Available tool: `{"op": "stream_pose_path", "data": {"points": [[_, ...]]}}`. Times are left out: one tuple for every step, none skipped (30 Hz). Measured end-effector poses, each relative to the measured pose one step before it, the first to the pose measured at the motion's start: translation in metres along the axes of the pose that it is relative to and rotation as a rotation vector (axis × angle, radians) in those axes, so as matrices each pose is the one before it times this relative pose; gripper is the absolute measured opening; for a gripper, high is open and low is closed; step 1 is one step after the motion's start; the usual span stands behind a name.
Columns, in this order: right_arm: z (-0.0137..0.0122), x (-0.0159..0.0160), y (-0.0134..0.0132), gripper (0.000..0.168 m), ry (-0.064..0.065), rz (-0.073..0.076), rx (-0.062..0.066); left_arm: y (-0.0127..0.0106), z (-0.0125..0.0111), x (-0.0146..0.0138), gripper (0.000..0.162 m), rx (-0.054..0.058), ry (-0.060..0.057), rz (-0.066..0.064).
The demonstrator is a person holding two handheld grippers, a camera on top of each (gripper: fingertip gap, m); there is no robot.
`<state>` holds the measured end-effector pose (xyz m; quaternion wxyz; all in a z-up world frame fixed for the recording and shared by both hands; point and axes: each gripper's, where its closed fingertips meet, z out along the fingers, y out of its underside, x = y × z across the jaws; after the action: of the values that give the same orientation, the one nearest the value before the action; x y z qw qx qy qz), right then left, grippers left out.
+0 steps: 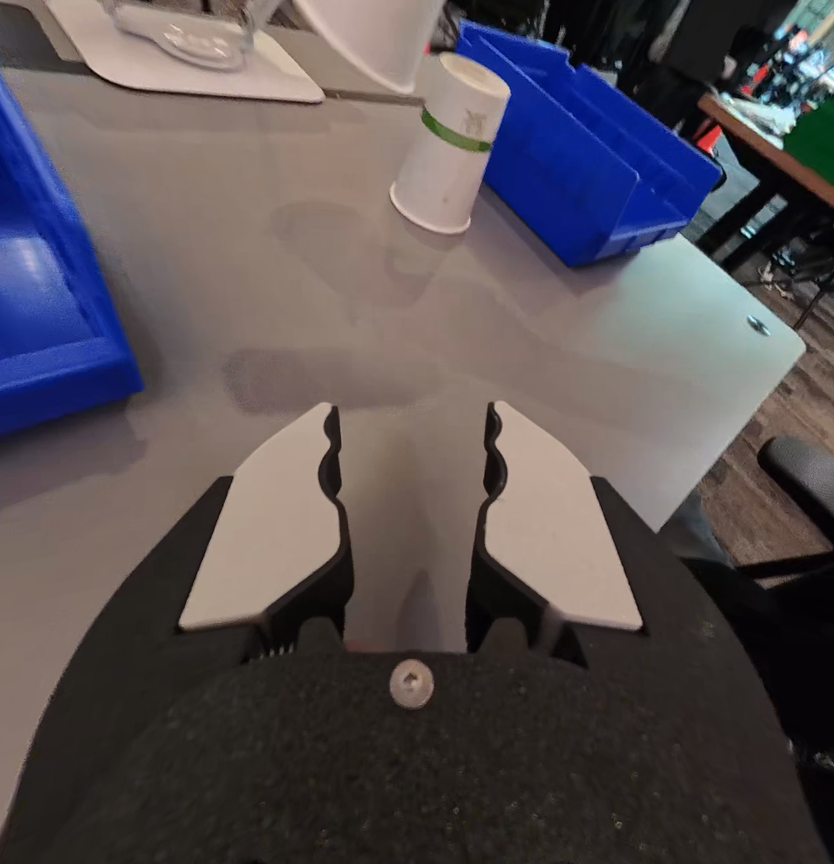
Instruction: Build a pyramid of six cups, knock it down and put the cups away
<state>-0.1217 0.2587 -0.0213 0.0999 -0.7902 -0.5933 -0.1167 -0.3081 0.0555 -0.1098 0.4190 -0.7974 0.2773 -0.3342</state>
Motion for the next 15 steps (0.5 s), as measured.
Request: {"op": "stream_pose_path", "data": {"points": [[0.01207, -0.0035, -0.00472, 0.077, -0.0209, -0.0198, -0.0382, 0.00224, 0.00232, 0.00324, 0.059, -0.015, 0.0156, 0.006], [0.01098, -0.00474, -0.00449, 0.077, -0.0317, -0.0101, -0.0264, 0.00032, 0.00163, 0.00231, 0.06, -0.0046, 0.0081, 0.0063], [0.00999, -0.00325, -0.00348, 0.077, -0.0224, -0.0091, -0.0219, 0.0012, 0.00125, 0.00221, 0.06, -0.0099, 0.0073, 0.0094], [0.00834, -0.0005, -0.00284, 0.077, -0.0032, -0.0098, -0.0127, 0.00186, 0.00091, 0.00129, 0.06, -0.0109, 0.0016, 0.0098], [0.00707, -0.00172, -0.00095, 0.077, -0.0156, 0.0018, -0.0139, 0.00167, 0.00023, 0.00003, 0.059, -0.0013, -0.0064, 0.0085], [0.00646, -0.00372, 0.00013, 0.077, -0.0304, 0.0059, -0.0121, 0.00235, 0.00019, 0.00061, 0.059, -0.0018, -0.001, 0.0067], [0.00576, -0.00132, 0.00033, 0.077, -0.0146, 0.0045, -0.0065, 0.00355, 0.00057, 0.00171, 0.059, -0.0117, 0.0108, 0.0041], [0.00542, -0.00106, 0.00172, 0.077, -0.0131, 0.0072, -0.0125, 0.0032, 0.00075, 0.0017, 0.059, -0.0114, 0.0117, 0.0018], [0.00468, -0.00097, 0.00161, 0.077, -0.0096, 0.0015, -0.0101, 0.00257, 0.0009, 0.00185, 0.06, -0.0103, 0.0134, 0.0036], [0.00381, -0.00054, 0.00088, 0.077, -0.0043, -0.0021, -0.0042, 0.00156, 0.00062, 0.00238, 0.06, -0.0069, 0.0166, 0.0064], [0.00302, 0.00022, 0.00134, 0.077, 0.0016, 0.0014, -0.0085, 0.00003, 0.00019, 0.00181, 0.06, 0.002, 0.0118, 0.0047], [0.00259, 0.00046, 0.00337, 0.077, 0.0069, -0.002, -0.0241, 0.00028, 0.0005, 0.00202, 0.06, -0.001, 0.0141, 0.0018], [0.00189, -0.00062, 0.00146, 0.077, 0.0034, -0.0081, -0.0136, 0.0014, 0.00093, 0.00282, 0.06, -0.0107, 0.0198, 0.0021], [0.00107, -0.00201, -0.00159, 0.077, -0.0066, -0.0049, 0.005, 0.0013, 0.00097, 0.00127, 0.06, -0.0082, 0.0068, 0.0053], [0.00087, -0.00198, -0.0015, 0.077, -0.0099, -0.0005, 0.0047, 0.00108, 0.00098, -0.00033, 0.06, -0.0043, -0.007, 0.0087]]}}
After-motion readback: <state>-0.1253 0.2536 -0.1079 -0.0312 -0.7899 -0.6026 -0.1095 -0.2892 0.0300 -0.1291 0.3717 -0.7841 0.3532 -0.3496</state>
